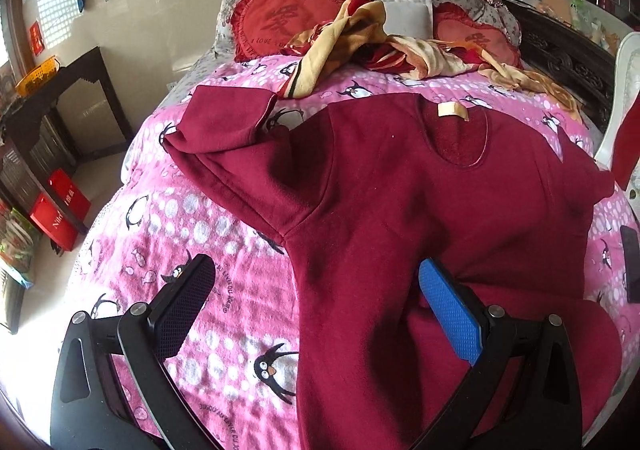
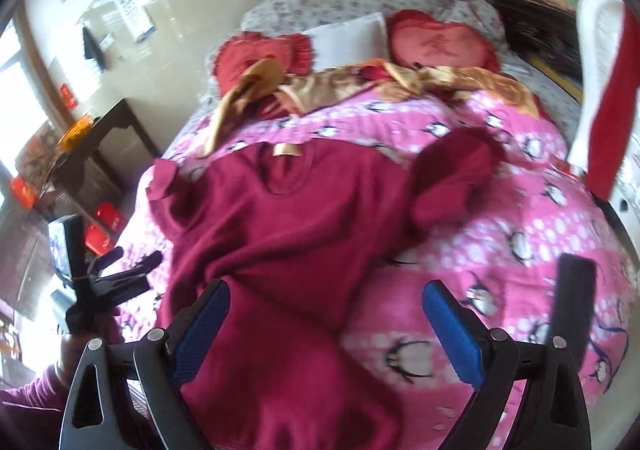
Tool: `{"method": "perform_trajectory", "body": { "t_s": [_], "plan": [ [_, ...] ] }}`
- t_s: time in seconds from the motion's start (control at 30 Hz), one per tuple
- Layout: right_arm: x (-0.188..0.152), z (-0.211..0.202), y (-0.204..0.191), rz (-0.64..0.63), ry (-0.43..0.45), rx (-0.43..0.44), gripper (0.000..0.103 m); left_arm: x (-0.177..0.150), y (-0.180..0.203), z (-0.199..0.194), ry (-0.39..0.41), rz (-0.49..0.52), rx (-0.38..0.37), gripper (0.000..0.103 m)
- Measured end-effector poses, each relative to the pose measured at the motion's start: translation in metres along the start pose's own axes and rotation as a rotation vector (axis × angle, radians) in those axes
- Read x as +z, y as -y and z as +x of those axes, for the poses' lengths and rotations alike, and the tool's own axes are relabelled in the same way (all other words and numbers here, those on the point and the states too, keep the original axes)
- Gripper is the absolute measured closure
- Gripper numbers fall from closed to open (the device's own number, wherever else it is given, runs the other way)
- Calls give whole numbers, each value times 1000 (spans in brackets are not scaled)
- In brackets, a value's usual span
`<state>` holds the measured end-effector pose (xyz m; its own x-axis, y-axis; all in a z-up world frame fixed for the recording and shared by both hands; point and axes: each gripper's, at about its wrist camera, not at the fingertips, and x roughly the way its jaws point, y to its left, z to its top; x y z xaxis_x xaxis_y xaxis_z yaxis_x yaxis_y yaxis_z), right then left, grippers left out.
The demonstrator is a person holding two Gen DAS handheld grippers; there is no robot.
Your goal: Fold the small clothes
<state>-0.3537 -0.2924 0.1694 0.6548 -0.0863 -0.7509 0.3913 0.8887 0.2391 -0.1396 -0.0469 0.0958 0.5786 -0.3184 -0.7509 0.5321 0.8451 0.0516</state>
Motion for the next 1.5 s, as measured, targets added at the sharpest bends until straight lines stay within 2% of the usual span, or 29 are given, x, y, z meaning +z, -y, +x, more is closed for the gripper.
{"method": "perform_trajectory", "body": {
  "t_s": [0.1,0.23,0.5,0.77,0.97,1.1,1.5],
  "plan": [
    [7,9,-31,-30,8,36,7,1,-3,-1,-1,-12,-4,1],
    [20,33,-60,-37,22,34,7,2,-7,-2,5,-12,5,1],
    [33,81,-97,-80,53,-71,7,7,-25,3,3,-63,23,1],
    [31,104,-108,-114,45,-116,7,9,-33,14,-9,-93,44,1],
    [30,112,-113,-138,52,-118,7,15,-37,19,-12,-124,26,1],
    [29,118,-114,-142,47,-136,7,18,-35,18,11,-119,36,1],
    [31,131,-106,-96,32,-159,7,25,-27,24,12,-93,34,1]
  ]
}}
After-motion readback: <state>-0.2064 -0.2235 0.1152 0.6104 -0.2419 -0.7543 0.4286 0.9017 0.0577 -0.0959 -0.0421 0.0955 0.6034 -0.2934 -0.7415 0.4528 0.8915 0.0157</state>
